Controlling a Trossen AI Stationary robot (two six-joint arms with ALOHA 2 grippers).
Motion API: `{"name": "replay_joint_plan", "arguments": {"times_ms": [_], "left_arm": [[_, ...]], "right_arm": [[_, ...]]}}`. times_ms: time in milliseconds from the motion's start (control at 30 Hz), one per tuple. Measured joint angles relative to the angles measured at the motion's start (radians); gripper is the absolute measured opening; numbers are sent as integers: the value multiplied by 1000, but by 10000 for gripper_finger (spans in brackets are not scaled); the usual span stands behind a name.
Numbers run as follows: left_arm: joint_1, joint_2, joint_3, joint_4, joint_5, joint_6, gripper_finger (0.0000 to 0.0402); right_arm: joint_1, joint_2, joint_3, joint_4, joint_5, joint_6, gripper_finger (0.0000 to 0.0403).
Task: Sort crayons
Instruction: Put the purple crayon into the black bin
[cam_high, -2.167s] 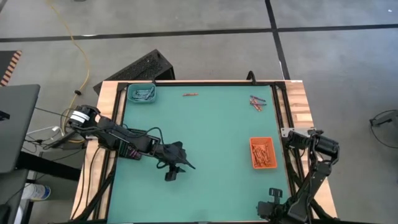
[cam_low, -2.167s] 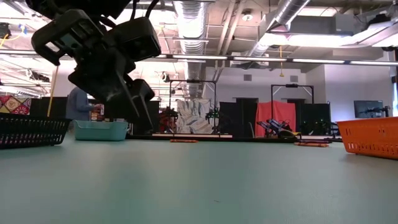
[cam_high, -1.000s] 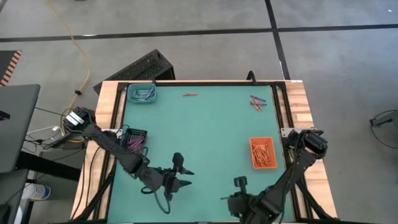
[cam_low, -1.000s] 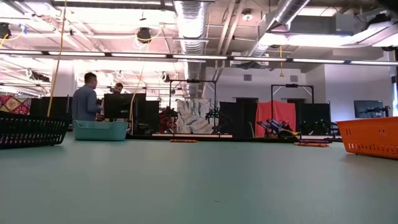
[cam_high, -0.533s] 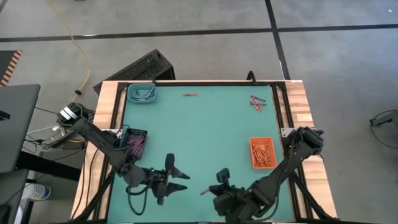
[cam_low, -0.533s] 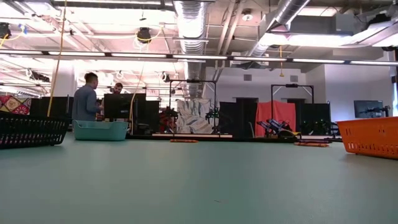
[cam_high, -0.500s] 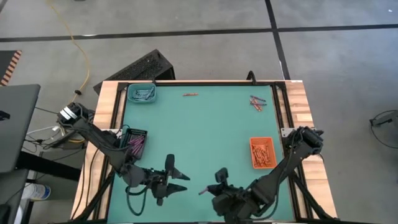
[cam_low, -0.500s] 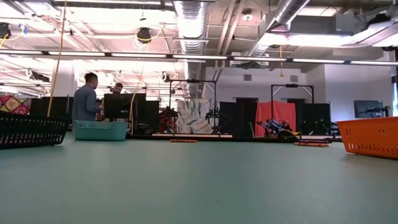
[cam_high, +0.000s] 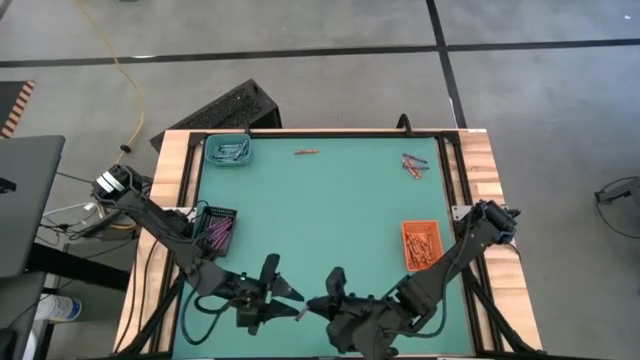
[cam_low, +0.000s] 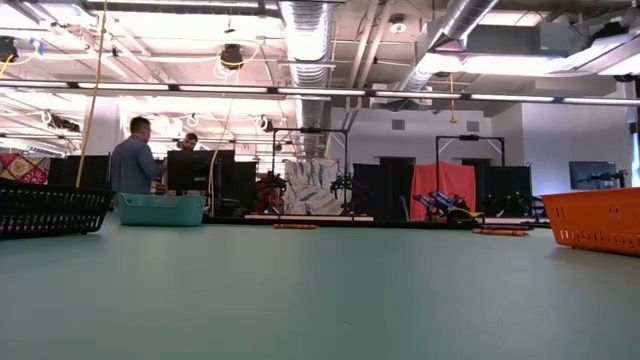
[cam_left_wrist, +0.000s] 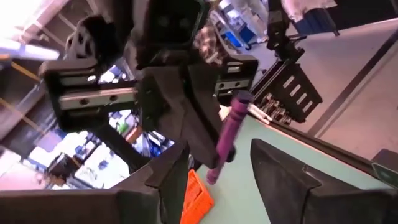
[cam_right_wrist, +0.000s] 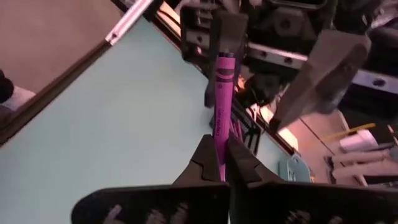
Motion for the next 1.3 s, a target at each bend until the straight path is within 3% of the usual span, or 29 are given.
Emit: {"name": "replay_joint_plan", "arguments": {"times_ms": [367, 833, 1100, 1300], "left_arm": [[-1, 0, 0, 52, 122, 64, 99], [-1, 0, 0, 53, 113, 54, 85], [-1, 0, 0, 37, 111, 45, 13], [-1, 0, 0, 37, 110, 33, 11]], "right_arm": [[-32, 0, 3, 26, -32, -14, 0], [-59, 0, 3, 42, -129, -6, 0], [-57, 0, 3, 40, -131, -10, 2], [-57, 0, 2, 37, -132, -3, 4]]}}
